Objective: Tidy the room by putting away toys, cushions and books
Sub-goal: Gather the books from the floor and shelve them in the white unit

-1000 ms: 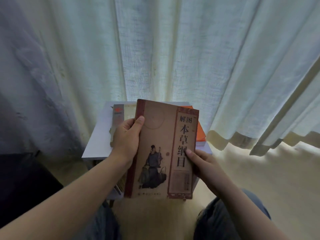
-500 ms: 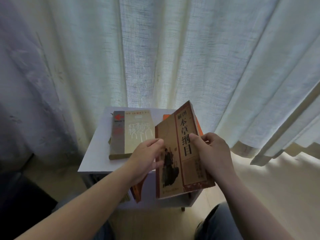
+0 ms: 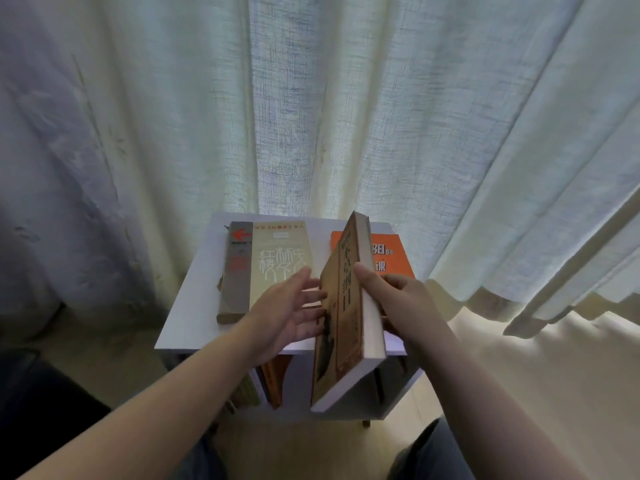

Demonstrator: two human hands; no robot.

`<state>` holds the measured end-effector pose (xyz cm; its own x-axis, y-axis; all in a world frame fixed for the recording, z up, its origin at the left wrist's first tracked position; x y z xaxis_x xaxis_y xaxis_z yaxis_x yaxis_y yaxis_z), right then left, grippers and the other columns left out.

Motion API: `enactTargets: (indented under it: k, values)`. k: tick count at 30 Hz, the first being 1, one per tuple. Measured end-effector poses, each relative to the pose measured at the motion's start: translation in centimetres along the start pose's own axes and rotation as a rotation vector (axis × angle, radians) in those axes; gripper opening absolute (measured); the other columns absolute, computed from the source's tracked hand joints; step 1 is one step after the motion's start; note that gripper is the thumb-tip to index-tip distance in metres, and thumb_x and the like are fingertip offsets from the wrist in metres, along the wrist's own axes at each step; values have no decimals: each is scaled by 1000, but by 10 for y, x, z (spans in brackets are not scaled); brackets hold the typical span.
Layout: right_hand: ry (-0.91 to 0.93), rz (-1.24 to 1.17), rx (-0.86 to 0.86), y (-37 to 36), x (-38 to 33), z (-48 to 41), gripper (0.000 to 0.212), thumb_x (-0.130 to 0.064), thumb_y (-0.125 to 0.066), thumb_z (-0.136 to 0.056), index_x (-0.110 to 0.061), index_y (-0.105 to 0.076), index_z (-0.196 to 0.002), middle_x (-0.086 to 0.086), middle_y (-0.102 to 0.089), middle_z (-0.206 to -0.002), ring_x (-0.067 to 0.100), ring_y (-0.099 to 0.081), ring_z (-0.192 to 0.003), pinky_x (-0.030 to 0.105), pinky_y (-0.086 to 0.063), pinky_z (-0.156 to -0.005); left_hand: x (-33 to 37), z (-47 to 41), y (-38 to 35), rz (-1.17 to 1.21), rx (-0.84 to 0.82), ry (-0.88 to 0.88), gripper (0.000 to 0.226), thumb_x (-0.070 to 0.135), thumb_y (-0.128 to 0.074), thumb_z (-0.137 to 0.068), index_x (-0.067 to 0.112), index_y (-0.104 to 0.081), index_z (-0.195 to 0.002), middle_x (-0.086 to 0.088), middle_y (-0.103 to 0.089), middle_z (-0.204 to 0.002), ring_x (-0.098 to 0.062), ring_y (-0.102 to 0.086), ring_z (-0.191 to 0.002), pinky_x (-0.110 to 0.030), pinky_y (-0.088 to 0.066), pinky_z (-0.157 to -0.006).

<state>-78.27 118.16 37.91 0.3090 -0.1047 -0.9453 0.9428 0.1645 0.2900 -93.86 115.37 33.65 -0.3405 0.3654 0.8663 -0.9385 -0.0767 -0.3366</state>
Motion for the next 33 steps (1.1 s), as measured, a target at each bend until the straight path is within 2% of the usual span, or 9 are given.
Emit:
enactTargets:
  k: [2, 4, 8, 11, 15, 19, 22, 25, 33]
  values:
    - [-31, -107, -37, -5, 1, 1, 31, -48, -65, -83, -18, -69, -90, 1, -72, -89, 17, -71, -82, 27, -60, -67, 7, 1, 8, -8, 26, 10, 47, 47, -44, -96, 10, -50, -124, -12, -61, -123, -32, -63, -107, -44, -55, -86]
    - [-74, -222, -52, -8, 4, 1, 36, -44, -67, -83, -11, -70, -98, 6, -73, -94, 21, -71, -85, 28, -59, -67, 15, 1, 20, -34, 75, 2, 52, 49, -44, -94, 9, -51, -127, -12, -59, -125, -33, -60, -110, -46, -53, -89]
    - [-189, -434, -129, -28, 9, 7, 39, -40, -68, -84, -6, -71, -102, 12, -74, -97, 23, -71, -81, 32, -60, -70, 31, 8, 44, -154, 109, -63, 53, 55, -43, -93, 12, -68, -109, -8, -70, -96, -22, -66, -83, -36, -53, -74]
    - [-196, -449, -134, -37, 10, 7, 32, -36, -65, -88, -8, -70, -103, 13, -74, -97, 23, -71, -78, 34, -60, -70, 43, 16, 53, -189, 91, -97, 55, 58, -48, -89, 10, -67, -107, -7, -70, -88, -19, -64, -71, -30, -54, -66]
    - [-191, -404, -149, -46, 11, 4, 26, -28, -61, -92, -7, -65, -108, 19, -70, -105, 31, -71, -88, 41, -59, -74, 48, 26, 65, -439, 79, -133, 68, 68, -60, -76, 11, -67, -111, -11, -73, -101, -31, -71, -91, -50, -54, -86]
    - [-185, -368, -162, -52, 10, 3, 26, -28, -60, -93, -8, -65, -109, 19, -71, -102, 31, -71, -84, 41, -60, -70, 45, 31, 77, -401, 116, -102, 56, 56, -60, -82, 9, -67, -112, -13, -73, -103, -34, -70, -96, -52, -53, -89]
    - [-189, -372, -165, -49, 11, 2, 26, -28, -60, -93, -8, -65, -108, 19, -72, -100, 29, -71, -79, 41, -60, -67, 42, 29, 87, -421, 189, -114, 25, 21, -59, -93, 10, -62, -116, -11, -73, -102, -30, -71, -92, -52, -55, -86]
    - [-191, -373, -163, -41, 15, 2, 25, -29, -59, -93, -9, -66, -105, 15, -74, -91, 26, -72, -73, 34, -59, -56, 36, 29, 93, -428, 227, -111, 33, -3, -53, -92, 12, -57, -121, -9, -73, -103, -28, -71, -92, -52, -56, -83]
    - [-243, -365, -90, 7, 42, 7, 28, -34, -52, -96, -11, -67, -105, 17, -74, -89, 30, -72, -71, 37, -60, -56, 40, 29, 82, -335, 199, -153, 34, -2, -52, -93, 16, -58, -122, -8, -74, -100, -28, -72, -90, -48, -57, -80]
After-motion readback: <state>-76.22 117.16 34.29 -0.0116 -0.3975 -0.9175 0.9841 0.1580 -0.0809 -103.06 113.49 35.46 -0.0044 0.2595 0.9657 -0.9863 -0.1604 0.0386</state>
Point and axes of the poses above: each hand's wrist, its own z-axis away from the middle knuckle, its own y-axis out of the back of the hand, x = y × z, the point moved 7 cm from there along -z, towards the middle knuckle
